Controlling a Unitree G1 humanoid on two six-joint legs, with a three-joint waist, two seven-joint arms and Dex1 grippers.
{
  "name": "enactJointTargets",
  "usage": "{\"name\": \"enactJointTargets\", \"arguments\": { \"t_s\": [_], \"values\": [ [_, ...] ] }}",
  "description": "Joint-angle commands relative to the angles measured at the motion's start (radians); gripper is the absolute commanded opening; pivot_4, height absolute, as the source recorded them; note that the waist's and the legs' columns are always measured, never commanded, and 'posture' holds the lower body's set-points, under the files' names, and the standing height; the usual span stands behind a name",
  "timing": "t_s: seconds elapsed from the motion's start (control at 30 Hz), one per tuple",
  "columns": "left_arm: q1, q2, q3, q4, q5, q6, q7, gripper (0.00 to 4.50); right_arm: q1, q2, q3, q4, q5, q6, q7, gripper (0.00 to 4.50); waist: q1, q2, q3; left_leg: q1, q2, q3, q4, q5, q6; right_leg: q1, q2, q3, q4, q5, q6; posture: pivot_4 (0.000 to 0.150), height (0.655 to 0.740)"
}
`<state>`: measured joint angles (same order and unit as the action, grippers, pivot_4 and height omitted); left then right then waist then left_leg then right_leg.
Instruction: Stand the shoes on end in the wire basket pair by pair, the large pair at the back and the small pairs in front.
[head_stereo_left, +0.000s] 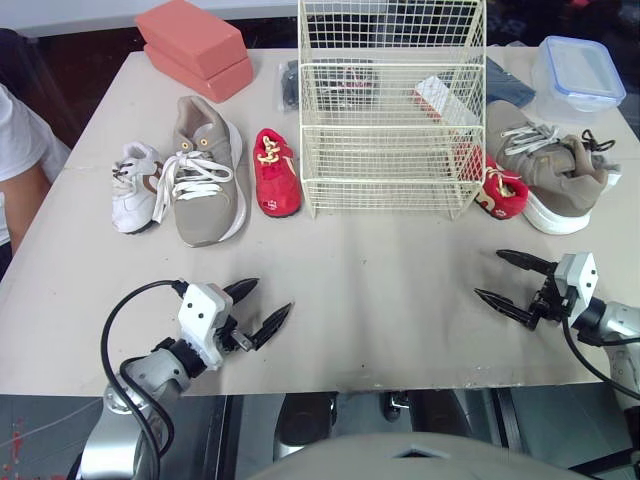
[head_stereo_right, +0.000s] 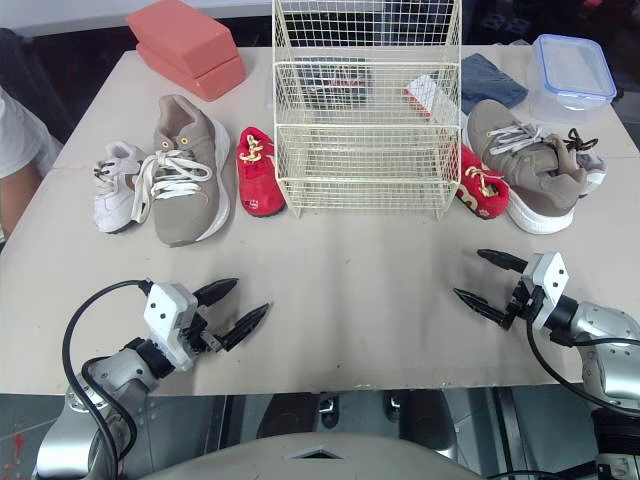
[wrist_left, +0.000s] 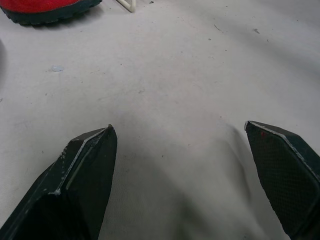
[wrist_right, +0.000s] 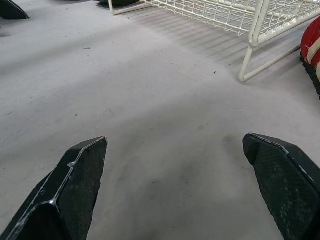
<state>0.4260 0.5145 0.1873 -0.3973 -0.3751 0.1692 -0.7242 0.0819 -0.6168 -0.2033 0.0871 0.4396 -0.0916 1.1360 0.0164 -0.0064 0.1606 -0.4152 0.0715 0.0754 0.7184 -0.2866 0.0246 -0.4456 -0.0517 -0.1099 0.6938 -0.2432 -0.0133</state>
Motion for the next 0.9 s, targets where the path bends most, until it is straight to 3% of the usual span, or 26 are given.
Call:
{"name": "enactJointTargets", "arguments": {
  "t_s": [0.03,0.9],
  "values": [
    [-0.007,0.012,0.002,0.014,-0.007,0.0,-0.014,4.44,0.001,-0.008,-0.023,0.006,0.007,-0.03,0.009,4.31,0.0,0.0,0.0,0.0,0.0,0.0,0.0,0.0,0.0,0.0,0.0,0.0,0.0,0.0,0.0,0.15,0.686],
    [-0.018,0.025,0.006,0.001,-0.023,-0.014,-0.057,4.44,-0.011,-0.001,-0.076,0.043,0.069,-0.051,0.018,4.31,0.0,0.0,0.0,0.0,0.0,0.001,0.0,0.0,0.0,0.0,0.0,0.001,0.0,0.001,0.001,0.15,0.686]
  ]
}}
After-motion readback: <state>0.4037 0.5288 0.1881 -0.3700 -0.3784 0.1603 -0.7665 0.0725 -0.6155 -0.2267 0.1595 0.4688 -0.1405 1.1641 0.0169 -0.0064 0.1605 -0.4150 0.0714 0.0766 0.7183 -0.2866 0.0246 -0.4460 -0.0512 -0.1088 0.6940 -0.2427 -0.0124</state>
